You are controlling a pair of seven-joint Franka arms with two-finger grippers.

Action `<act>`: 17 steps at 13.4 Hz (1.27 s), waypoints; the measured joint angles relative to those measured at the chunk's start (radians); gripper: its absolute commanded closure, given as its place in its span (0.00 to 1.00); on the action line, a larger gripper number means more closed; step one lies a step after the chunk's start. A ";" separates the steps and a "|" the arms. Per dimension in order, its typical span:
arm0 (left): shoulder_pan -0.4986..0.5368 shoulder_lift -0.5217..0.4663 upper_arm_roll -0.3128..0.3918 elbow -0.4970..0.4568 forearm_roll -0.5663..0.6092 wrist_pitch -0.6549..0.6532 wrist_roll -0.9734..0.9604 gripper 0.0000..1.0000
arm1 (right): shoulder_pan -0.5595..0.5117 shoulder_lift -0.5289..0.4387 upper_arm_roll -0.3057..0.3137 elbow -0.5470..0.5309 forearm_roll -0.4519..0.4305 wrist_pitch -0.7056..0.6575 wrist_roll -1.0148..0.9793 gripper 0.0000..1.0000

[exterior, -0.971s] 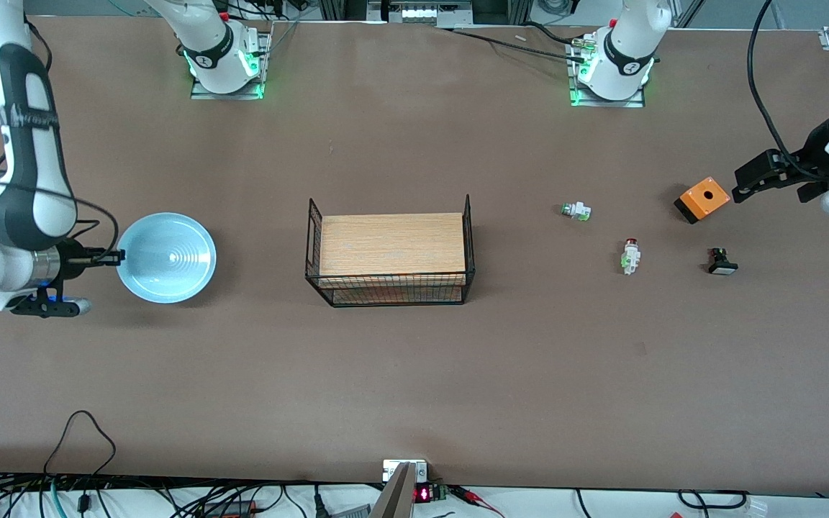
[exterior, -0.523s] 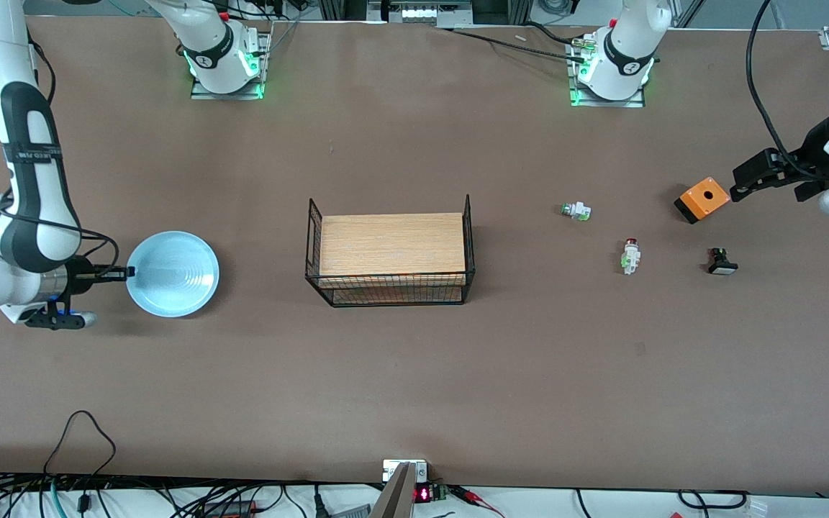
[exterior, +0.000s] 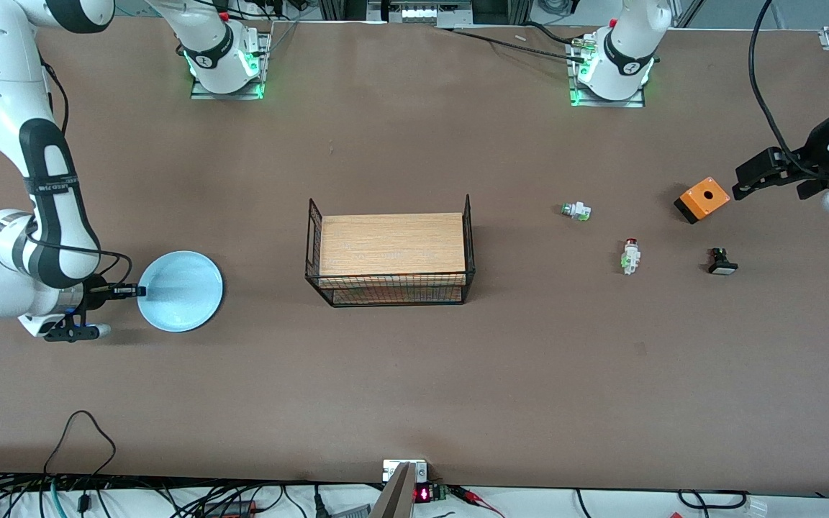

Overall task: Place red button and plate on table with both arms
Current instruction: 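Lower the blue plate onto the table and open the right gripper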

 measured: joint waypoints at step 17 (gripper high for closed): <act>0.019 -0.010 0.005 0.003 0.000 -0.001 0.062 0.00 | 0.057 -0.103 0.051 0.248 -0.042 -0.252 -0.009 0.24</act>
